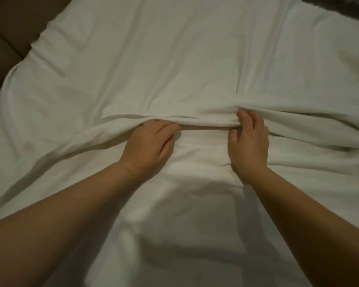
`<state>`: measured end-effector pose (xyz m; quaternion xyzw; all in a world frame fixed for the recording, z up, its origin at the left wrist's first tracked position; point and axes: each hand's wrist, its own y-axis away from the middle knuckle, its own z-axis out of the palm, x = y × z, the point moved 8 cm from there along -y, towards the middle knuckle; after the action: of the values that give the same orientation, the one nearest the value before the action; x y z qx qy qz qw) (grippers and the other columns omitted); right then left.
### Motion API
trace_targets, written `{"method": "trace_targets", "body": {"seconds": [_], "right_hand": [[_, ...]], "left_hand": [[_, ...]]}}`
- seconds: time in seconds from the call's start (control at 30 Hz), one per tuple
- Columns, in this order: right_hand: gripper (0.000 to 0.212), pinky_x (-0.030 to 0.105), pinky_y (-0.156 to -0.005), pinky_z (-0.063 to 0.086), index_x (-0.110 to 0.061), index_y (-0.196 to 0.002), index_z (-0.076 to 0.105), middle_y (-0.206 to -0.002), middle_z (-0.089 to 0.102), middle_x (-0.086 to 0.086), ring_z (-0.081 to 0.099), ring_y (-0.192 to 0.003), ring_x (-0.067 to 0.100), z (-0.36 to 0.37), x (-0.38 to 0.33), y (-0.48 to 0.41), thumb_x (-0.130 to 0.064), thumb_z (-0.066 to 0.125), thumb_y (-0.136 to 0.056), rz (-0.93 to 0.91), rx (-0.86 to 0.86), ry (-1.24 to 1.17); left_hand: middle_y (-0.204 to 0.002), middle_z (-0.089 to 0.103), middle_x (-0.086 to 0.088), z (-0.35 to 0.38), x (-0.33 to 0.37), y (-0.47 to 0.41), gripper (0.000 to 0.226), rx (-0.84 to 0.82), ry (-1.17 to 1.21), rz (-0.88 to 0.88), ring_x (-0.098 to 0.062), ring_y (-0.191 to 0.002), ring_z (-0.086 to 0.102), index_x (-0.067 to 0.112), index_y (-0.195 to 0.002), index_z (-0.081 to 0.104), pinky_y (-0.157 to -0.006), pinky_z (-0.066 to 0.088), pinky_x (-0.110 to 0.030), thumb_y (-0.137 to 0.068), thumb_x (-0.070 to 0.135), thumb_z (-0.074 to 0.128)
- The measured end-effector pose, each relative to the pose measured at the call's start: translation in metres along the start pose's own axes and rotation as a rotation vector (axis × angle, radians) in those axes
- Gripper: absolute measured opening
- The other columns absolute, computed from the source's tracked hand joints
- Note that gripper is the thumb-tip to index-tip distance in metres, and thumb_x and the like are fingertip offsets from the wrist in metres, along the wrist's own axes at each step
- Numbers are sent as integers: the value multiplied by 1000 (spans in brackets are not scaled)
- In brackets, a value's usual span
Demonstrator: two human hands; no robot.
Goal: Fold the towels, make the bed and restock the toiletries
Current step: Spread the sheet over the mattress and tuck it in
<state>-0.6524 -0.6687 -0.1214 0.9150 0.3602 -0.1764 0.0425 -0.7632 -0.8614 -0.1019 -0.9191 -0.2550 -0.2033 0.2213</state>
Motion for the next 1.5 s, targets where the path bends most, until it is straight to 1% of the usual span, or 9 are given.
{"method": "trace_targets", "body": {"seconds": [0.17,0.4,0.6,0.73,0.9,1.0,1.2,1.3,1.5], "right_hand": [[41,38,-105,32,-18,-136,47,-141,42,4,42,-122,26,-11,22,-25,-26,45,-95,-13,-3,-38],[23,36,-94,27,-20,-102,70,-114,63,0,43,-109,25,-17,29,-26,-28,49,-96,-81,77,8],[17,33,-86,35,-16,-103,69,-99,66,4,54,-97,25,2,35,-21,-24,57,-92,-133,-2,-48],[22,30,-83,42,-8,-107,65,-101,64,7,56,-92,22,-6,29,-13,-19,57,-90,-190,115,-273],[39,3,-76,39,-14,-127,49,-114,57,1,52,-81,-4,-10,43,-27,-30,57,-92,279,149,-680],[45,30,-77,53,-20,-123,49,-108,61,0,60,-80,6,2,40,-36,-44,59,-88,460,77,-1001],[27,20,-53,51,-8,-114,58,-102,66,6,64,-80,13,4,52,-57,-23,63,-91,897,125,-1757],[24,27,-65,58,-6,-108,49,-102,62,9,64,-87,19,-2,49,-72,-1,61,-88,908,156,-1613],[13,45,-91,52,-13,-86,55,-94,64,7,63,-93,26,-11,-59,-142,-4,64,-84,500,-50,-1276]], "left_hand": [[-106,65,-11,-13,6,-36,25,171,-175,44,-28,-99,45,11,-102,69,-82,30,-36,-87,18,50],[-127,52,-2,46,0,-63,36,-357,-182,-130,-26,-107,50,21,-125,53,-82,42,-35,-91,32,58],[-92,62,-9,38,3,-83,13,-258,-178,-190,-32,-88,56,12,-86,60,-71,44,-39,-86,18,49],[-91,70,-11,21,6,-104,31,-197,0,-169,-30,-87,62,10,-97,70,-70,36,-31,-86,24,45],[-80,63,0,6,1,-131,19,-136,78,-238,-14,-79,53,10,-99,71,-62,31,-19,-94,20,55],[-81,60,4,12,2,-138,18,-210,120,-270,-11,-80,51,16,-99,68,-61,34,-17,-87,29,65],[-75,55,1,19,20,-131,17,-319,33,-184,-19,-77,52,12,-92,64,-63,27,-27,-84,26,68],[-75,55,1,4,5,-126,11,-296,36,-240,-19,-75,51,15,-90,64,-63,27,-27,-84,24,67],[-83,57,-1,-55,-93,-103,11,8,58,-634,-19,-79,49,13,-95,62,-65,29,-24,-93,18,52]]}}
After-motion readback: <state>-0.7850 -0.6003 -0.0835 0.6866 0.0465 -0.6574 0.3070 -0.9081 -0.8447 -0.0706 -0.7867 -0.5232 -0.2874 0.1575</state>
